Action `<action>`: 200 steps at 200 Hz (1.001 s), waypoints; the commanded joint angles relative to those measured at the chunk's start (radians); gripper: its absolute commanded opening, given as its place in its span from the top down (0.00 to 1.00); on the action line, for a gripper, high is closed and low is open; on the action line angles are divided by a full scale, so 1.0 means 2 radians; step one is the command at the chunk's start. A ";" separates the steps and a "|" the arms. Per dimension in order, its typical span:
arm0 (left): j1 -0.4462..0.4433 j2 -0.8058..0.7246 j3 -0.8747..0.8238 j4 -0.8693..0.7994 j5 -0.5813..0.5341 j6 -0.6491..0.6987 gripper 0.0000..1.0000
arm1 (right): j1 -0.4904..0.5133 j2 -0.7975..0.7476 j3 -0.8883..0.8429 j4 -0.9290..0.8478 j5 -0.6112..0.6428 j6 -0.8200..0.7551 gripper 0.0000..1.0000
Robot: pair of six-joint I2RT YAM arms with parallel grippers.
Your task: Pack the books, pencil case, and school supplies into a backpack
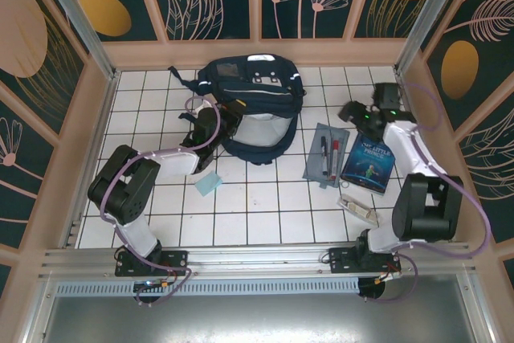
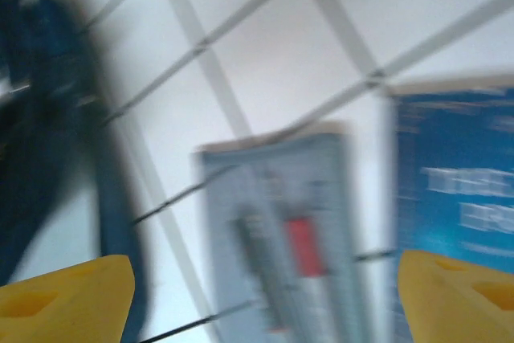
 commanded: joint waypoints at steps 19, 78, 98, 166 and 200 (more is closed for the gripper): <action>-0.006 0.002 0.014 0.081 0.024 -0.012 1.00 | -0.083 -0.055 -0.088 -0.004 0.078 0.019 0.11; -0.006 0.006 0.007 0.100 0.043 -0.021 1.00 | -0.119 -0.020 -0.147 0.034 0.082 0.019 0.09; -0.006 0.003 0.005 0.100 0.046 -0.019 1.00 | -0.119 -0.009 -0.163 0.048 0.070 0.017 0.09; -0.006 -0.002 0.007 0.089 0.043 -0.015 1.00 | -0.120 -0.048 -0.177 0.077 -0.053 -0.001 0.13; -0.006 0.003 0.007 0.087 0.044 -0.018 1.00 | -0.120 -0.092 -0.173 0.076 -0.085 0.001 0.16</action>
